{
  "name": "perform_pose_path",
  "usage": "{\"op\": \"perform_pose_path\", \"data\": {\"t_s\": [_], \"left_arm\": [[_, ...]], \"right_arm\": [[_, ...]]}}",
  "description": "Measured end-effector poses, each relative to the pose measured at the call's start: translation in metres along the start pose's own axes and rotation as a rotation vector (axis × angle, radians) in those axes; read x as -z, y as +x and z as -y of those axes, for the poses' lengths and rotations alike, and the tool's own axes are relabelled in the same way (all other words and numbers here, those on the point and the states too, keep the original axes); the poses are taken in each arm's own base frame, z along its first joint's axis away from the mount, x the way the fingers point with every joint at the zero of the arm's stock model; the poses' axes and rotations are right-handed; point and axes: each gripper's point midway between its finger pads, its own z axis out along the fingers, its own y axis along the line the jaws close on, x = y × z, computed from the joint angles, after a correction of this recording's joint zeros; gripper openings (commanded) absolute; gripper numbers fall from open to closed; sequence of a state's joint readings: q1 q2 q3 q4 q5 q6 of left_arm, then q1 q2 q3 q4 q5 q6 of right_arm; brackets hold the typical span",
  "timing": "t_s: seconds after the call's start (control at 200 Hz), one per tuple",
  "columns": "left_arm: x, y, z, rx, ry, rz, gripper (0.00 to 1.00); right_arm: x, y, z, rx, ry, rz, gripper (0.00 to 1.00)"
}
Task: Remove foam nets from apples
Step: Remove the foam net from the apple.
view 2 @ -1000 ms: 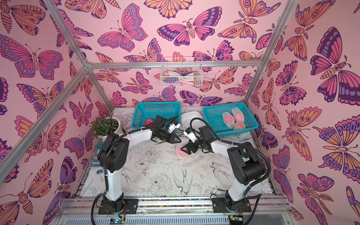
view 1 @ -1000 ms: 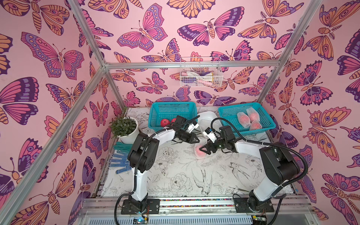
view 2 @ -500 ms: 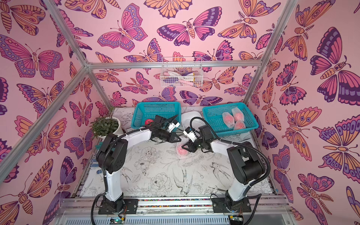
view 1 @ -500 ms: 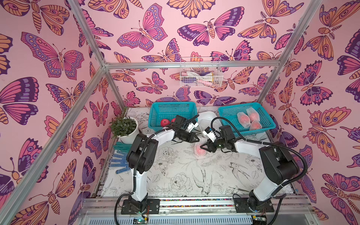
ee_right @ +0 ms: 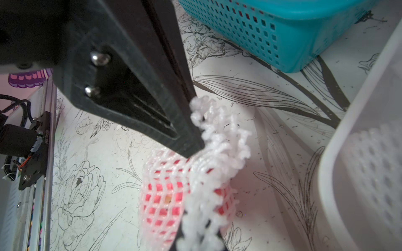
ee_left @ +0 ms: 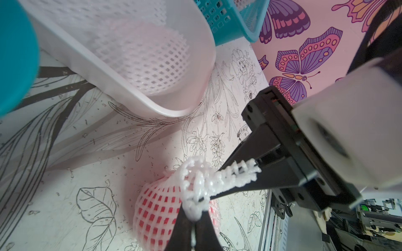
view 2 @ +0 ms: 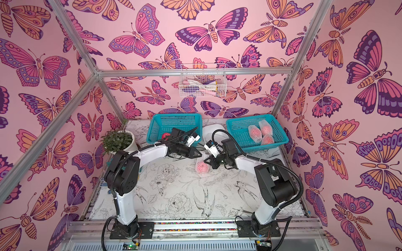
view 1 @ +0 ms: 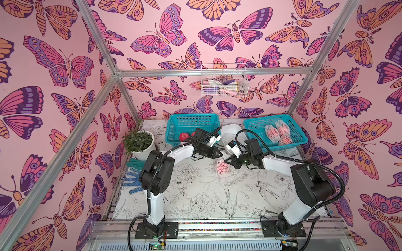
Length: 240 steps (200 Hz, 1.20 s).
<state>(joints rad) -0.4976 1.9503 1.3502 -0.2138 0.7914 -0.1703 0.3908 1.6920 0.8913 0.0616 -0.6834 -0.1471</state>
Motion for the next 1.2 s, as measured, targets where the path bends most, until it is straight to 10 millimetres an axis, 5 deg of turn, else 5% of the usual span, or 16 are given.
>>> {"op": "perform_pose_path", "data": {"t_s": [0.416,0.751,1.202], "left_arm": [[0.009,-0.008,0.006,-0.025,-0.023,0.030,0.00],[0.015,-0.011,-0.006,0.010,-0.041,0.044,0.00],[0.017,-0.015,-0.017,0.058,-0.046,0.065,0.00]], "right_arm": [[0.005,-0.009,0.002,-0.023,0.035,0.009,0.01],[0.001,-0.013,0.009,-0.044,0.046,-0.004,0.64],[-0.004,0.021,-0.004,-0.012,-0.023,-0.034,0.86]]}}
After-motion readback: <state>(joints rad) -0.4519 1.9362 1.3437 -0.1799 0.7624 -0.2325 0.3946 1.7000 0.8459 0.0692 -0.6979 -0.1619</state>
